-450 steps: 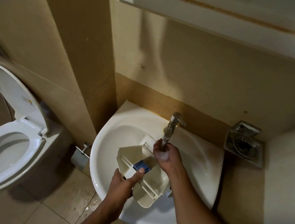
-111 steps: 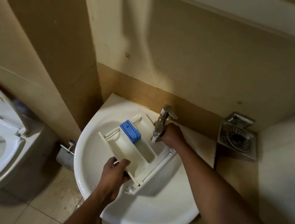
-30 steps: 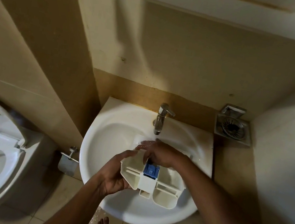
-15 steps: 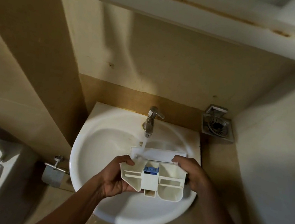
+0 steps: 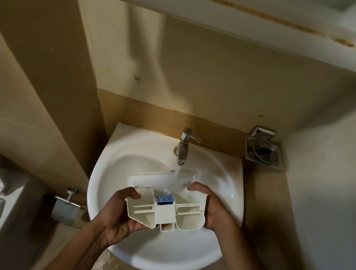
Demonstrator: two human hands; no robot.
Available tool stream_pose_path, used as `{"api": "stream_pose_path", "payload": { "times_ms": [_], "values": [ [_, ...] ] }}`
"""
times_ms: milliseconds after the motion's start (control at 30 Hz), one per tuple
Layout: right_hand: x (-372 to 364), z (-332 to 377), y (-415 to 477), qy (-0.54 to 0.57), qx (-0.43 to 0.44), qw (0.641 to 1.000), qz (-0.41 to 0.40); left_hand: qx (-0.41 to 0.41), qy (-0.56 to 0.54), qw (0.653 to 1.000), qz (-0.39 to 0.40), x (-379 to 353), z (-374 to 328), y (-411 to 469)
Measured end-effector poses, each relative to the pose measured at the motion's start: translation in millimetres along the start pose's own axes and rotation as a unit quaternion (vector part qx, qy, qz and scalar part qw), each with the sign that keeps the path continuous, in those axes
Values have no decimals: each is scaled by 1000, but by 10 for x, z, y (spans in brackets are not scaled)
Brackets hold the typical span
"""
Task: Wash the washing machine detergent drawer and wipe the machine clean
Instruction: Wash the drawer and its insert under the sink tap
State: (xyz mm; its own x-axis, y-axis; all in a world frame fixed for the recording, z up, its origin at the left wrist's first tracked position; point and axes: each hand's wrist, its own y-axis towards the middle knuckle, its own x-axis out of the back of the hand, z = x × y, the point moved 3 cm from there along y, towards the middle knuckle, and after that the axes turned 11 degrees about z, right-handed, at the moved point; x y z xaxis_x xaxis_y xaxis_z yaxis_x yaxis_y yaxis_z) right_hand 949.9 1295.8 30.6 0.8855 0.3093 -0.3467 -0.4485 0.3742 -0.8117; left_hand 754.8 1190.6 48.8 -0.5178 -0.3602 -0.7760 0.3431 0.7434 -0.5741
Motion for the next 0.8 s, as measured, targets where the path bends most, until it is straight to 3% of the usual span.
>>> {"api": "stream_pose_path", "payload": {
  "times_ms": [267,467,633,800],
  "values": [
    [-296,292,-120,-49,50,998,7,-15,-85,996,6,-90,64,-111],
    [-211,248,-220,57,128,990,26,-45,-175,983,16,-249,330,-71],
    [-269,142,-457,23,184,982,32,-39,-211,977,16,-401,551,-47],
    [-337,164,-550,-107,268,945,-151,-1,-240,971,13,-564,734,12]
  ]
}}
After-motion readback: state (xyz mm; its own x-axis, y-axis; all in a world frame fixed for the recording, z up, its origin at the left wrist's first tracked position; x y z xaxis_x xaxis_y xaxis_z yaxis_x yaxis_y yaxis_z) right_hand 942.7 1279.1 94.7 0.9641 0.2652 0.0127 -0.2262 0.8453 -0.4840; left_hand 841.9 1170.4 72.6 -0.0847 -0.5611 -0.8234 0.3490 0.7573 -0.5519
